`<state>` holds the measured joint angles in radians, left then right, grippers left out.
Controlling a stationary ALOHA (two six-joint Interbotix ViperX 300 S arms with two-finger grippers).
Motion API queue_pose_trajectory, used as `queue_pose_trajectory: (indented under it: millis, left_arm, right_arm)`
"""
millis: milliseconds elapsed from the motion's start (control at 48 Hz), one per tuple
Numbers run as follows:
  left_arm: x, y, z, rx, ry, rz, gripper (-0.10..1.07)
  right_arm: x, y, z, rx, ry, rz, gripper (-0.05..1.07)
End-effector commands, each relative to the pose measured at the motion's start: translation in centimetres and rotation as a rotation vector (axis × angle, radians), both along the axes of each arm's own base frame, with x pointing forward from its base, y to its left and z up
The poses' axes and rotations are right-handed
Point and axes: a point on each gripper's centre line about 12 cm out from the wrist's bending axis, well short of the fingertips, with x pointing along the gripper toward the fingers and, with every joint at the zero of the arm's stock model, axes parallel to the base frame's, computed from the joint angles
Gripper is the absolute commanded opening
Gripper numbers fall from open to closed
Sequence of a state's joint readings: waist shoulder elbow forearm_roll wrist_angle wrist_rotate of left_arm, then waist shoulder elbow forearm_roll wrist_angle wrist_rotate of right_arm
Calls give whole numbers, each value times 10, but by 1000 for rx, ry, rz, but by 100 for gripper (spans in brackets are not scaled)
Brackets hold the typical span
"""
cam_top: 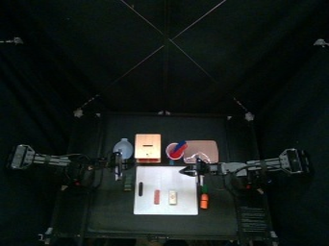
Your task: Grab salmon
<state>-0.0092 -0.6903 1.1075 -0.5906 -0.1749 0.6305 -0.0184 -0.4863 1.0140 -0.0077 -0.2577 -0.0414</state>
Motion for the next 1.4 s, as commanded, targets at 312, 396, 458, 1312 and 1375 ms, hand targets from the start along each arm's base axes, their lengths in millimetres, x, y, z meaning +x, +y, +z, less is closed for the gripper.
queue_pose_trajectory:
  millis: [312, 396, 458, 1312, 1375]
  left_arm:
    - [5, 0, 10, 5, -29, 3, 38]
    - [4, 0, 9, 2, -26, 1, 38]
    - [3, -1, 5, -1, -15, -1, 38]
    - [3, 0, 6, 8, -16, -1, 38]
    - [3, 0, 7, 8, -17, 0, 38]
  right_arm:
    - [2, -1, 9, -1, -34, -3, 10]
    - [1, -1, 10, -1, -37, -2, 10]
    - [1, 0, 8, -1, -29, -2, 10]
    - [0, -1, 6, 1, -26, -4, 10]
    - [0, -1, 6, 1, -25, -4, 10]
